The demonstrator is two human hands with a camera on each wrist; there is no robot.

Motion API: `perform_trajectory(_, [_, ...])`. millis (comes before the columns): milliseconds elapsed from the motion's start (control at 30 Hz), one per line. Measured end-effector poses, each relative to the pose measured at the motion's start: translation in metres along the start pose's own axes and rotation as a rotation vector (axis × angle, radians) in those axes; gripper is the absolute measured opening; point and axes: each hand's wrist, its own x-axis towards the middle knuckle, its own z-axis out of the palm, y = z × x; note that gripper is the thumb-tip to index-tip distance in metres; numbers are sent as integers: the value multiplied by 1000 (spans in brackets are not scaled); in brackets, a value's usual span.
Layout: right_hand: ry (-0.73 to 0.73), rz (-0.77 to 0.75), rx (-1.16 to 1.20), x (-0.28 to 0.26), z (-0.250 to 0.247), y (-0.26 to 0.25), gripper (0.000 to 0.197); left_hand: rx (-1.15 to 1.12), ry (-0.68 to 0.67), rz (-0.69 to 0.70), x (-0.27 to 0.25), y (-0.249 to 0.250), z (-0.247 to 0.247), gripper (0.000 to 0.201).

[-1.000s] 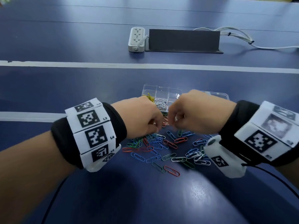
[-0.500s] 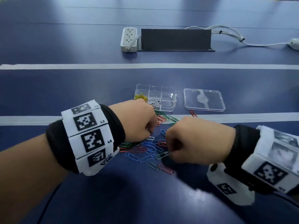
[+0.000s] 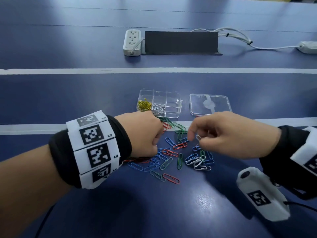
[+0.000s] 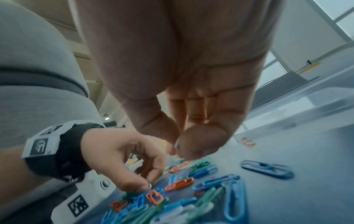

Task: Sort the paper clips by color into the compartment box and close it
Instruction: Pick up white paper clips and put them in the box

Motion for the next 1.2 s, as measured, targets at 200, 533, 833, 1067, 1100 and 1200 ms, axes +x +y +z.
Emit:
perform_trajectory(200, [33, -60, -222, -17, 5, 1, 16, -62, 61, 20, -1, 0, -6, 16])
perform_trajectory(533, [-48, -147, -431, -12, 25, -10, 18, -177, 23, 161, 1, 17, 1, 26])
perform_trajectory(833, [28, 21, 179, 1, 3, 5, 23, -210, 88, 141, 6, 25, 2, 10])
perform_trajectory(1067, [138, 64, -8, -8, 3, 14, 17, -135, 77, 157, 12, 29, 0, 6])
perform_trajectory(1100, [134, 47, -98, -11, 4, 10, 16, -128, 75, 168, 14, 31, 0, 5])
perform_trajectory(1200, [11, 1, -286, -17, 14, 0, 14, -109, 98, 164, 20, 39, 0, 14])
